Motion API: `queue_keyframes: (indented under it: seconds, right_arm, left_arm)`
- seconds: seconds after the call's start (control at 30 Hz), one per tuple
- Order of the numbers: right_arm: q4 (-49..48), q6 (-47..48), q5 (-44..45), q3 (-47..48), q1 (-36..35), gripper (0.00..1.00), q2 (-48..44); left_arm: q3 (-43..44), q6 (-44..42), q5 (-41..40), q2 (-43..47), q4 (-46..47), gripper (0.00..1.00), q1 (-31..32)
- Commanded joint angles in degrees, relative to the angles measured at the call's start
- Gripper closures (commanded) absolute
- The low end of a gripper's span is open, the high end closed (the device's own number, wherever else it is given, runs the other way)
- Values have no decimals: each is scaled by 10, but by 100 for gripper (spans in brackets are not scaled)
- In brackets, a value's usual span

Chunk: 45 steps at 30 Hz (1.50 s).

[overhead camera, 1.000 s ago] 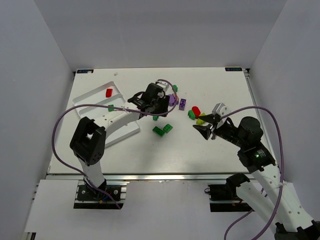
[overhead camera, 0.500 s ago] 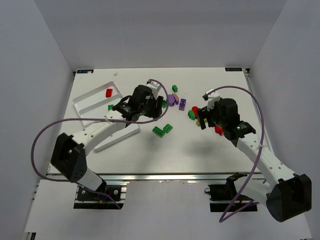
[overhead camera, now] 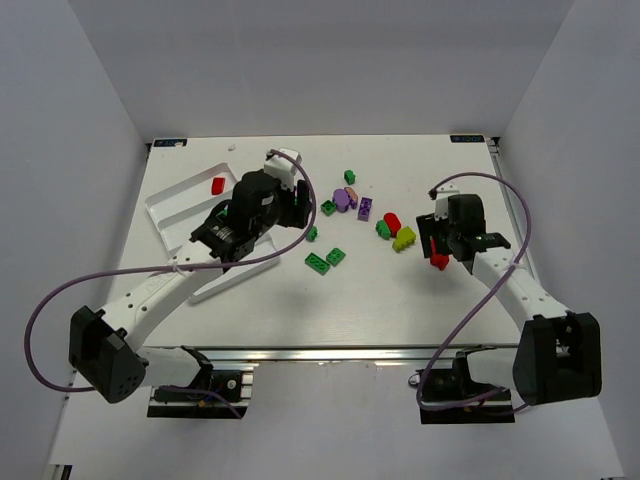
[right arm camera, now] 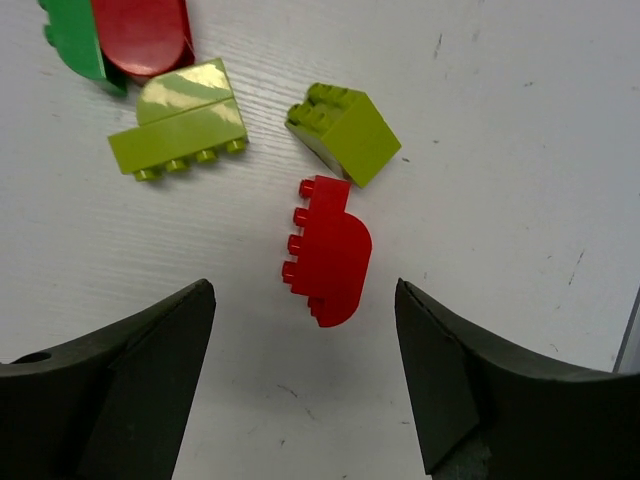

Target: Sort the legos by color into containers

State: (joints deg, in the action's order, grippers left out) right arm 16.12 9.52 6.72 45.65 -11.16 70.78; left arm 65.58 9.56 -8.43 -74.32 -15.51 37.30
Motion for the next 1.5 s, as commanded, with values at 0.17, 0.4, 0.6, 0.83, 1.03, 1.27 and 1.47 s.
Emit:
queue_keyframes:
  seconds: [0.17, 0.4, 0.6, 0.83, 1.03, 1.27, 1.47]
  right_arm:
    - [8, -2, -29, 9, 38, 25, 71]
    - [3, -2, -22, 14, 39, 25, 117]
    - [5, -3, -33, 22, 51, 25, 155]
    - [-6, -11, -51, 30, 60, 30, 171]
    - [-14, -14, -60, 31, 60, 44, 175]
    - [-6, -11, -92, 29, 63, 81, 139]
    - [-16, 16, -201, -3, 63, 100, 10]
  left_arm:
    - [-49, -11, 9, 108, 56, 23, -6]
    - [-77, -17, 19, 151, 79, 19, -7]
    - [-77, -16, 40, 134, 82, 19, -7]
    - [-77, -14, 62, 113, 84, 19, -7]
    - [-82, -12, 81, 110, 90, 19, -7]
    - [-90, -3, 150, 103, 108, 18, -7]
    - [-93, 20, 230, 77, 129, 18, -7]
